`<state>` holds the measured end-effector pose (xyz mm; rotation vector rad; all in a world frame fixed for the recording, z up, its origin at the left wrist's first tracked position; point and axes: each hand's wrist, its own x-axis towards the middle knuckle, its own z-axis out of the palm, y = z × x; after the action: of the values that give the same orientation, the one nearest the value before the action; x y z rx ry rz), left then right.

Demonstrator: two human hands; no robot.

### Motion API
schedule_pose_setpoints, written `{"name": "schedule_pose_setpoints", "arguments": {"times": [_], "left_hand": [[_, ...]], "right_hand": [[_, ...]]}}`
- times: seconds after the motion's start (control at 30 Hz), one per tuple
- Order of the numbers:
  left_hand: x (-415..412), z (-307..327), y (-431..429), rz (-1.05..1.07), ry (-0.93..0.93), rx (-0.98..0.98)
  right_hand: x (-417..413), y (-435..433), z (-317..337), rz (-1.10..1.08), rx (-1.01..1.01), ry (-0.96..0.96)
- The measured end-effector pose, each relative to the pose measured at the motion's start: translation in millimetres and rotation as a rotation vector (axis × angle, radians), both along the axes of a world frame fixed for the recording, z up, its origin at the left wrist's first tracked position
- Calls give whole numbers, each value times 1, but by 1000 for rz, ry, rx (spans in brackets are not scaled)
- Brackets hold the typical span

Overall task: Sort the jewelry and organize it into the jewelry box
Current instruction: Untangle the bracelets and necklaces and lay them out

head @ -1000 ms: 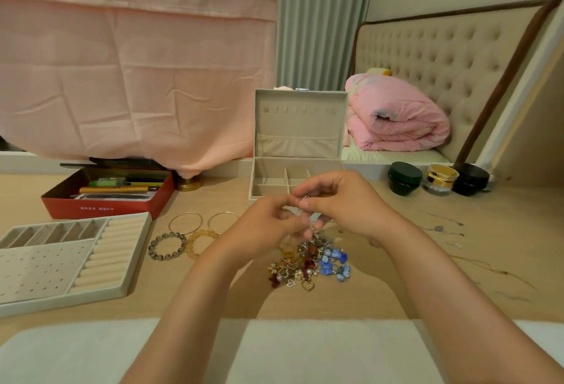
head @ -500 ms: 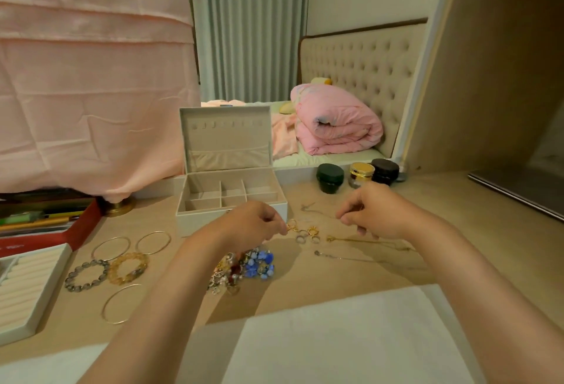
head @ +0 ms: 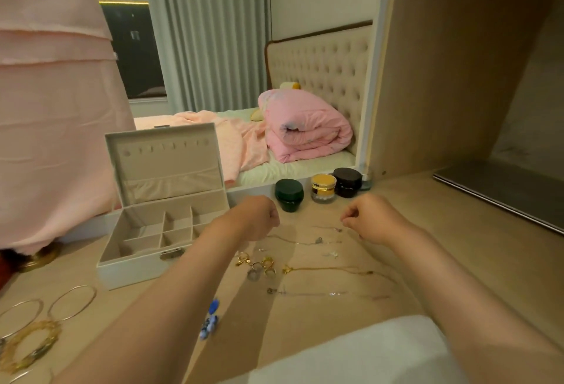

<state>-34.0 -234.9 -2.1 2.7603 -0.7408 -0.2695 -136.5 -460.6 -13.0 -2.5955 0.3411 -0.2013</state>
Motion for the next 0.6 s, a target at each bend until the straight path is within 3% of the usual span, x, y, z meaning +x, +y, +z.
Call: {"name": "schedule_pose_setpoints", "arguments": {"times": [0.23,0.6], "left_hand": [[52,-17,-26,123,-7,76],[69,-38,-30,87,-25,94]], "right_hand": [[61,-6,-21,-43,-72,52],[79,-11,-32,2,-251,127]]}}
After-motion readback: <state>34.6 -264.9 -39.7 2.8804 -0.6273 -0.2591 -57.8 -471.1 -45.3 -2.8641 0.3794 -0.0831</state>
